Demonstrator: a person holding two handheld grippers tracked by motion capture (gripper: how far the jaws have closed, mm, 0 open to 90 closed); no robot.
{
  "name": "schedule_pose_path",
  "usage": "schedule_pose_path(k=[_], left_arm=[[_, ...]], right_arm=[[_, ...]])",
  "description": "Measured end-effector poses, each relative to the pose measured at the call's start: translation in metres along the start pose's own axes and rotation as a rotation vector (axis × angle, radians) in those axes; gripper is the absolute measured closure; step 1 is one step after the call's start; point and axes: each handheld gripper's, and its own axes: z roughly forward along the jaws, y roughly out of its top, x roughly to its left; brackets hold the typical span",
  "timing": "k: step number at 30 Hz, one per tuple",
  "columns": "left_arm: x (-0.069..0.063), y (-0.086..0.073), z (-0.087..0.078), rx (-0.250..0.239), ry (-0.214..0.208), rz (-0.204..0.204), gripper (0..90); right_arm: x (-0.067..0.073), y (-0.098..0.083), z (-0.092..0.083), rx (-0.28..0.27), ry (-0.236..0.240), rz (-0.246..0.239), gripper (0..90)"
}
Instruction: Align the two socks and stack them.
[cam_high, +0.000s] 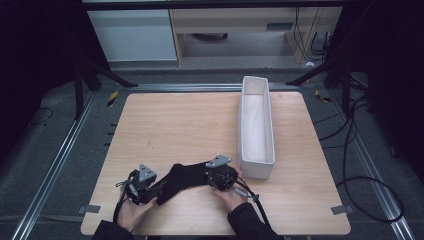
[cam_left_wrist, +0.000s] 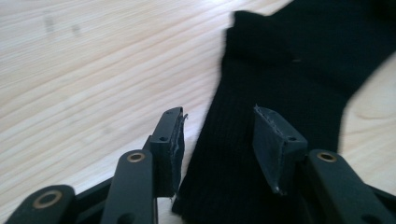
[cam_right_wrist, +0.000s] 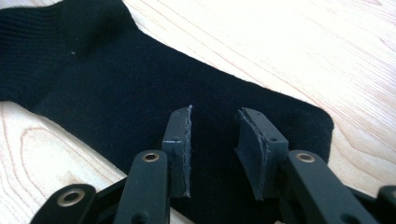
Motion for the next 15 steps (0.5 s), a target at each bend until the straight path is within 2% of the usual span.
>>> schedule_pose_path(k=[2,7,12,14,15], left_arm=[[0.005,-0.002,0.0,0.023,-0.001,-0.019,52.2],[0.005,-0.005,-0.003,0.022,-0.005,-0.014,52.2],[0.0,-0.001,-0.013,-0.06,-0.038,-0.017,51.8],[-0.012,0.003,-0.014,-0.07,-0.058,0.013,53.2],[-0.012,0.003,-0.014,-0.07,-0.058,0.013,53.8]], right_arm=[[0.0,0.0,0.0,-0.001,0.0,-0.001,64.4],[-0.001,0.001,-0.003,-0.013,0.006,0.008,64.1],[-0.005,0.004,-0.015,-0.054,-0.009,0.008,64.4],[-0.01,0.006,-0.021,-0.062,-0.013,0.024,67.6],[-0.01,0.006,-0.021,-0.062,-0.013,0.024,67.6]])
